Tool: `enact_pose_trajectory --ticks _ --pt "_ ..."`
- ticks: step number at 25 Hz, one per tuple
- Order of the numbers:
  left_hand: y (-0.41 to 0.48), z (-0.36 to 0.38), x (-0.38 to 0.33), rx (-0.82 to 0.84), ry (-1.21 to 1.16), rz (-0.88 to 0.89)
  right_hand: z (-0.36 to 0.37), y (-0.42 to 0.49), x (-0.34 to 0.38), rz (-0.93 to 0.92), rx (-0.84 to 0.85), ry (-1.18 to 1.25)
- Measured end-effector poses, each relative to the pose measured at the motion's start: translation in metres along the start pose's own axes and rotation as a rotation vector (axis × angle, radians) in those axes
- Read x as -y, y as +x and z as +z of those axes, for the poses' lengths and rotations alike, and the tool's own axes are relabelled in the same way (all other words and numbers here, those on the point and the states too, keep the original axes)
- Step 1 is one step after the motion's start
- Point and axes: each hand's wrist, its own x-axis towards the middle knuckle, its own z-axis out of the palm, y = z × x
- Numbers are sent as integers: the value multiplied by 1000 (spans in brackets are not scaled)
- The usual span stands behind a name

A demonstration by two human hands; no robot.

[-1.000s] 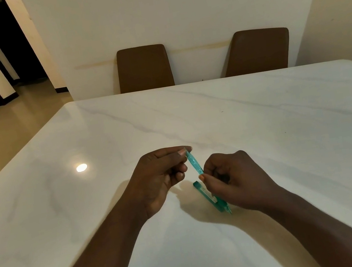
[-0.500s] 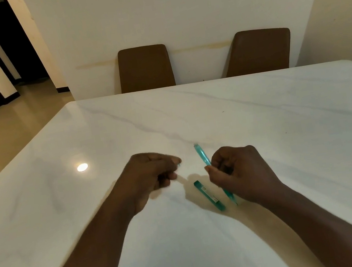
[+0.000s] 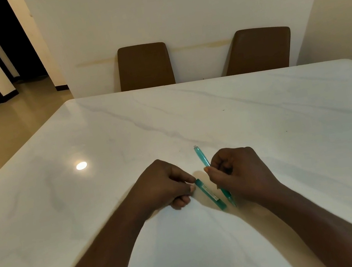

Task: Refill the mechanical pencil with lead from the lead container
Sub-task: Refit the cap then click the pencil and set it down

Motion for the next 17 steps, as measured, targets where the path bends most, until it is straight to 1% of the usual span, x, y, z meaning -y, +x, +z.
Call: enact_pose_trajectory --ticks 2,5,7,9,14,15,17 --pt "0 0 -1 -18 -30 3 0 0 0 5 2 -1" --pt "0 -3 -2 -115 -39 42 0 1 0 7 10 -4" --pt "0 -5 -3 -171 -87 72 1 1 -1 0 19 6" --pt "-1 -6 -4 -185 -206 93 0 1 -3 -31 28 23" --pt "0 -7 -12 -174 -703 151 0 -2 -2 -163 42 76" --pt "0 -7 -13 -164 -763 167 0 -3 -2 -184 46 82" --pt "0 -6 -14 -153 -804 196 0 -3 -2 -209 51 86"
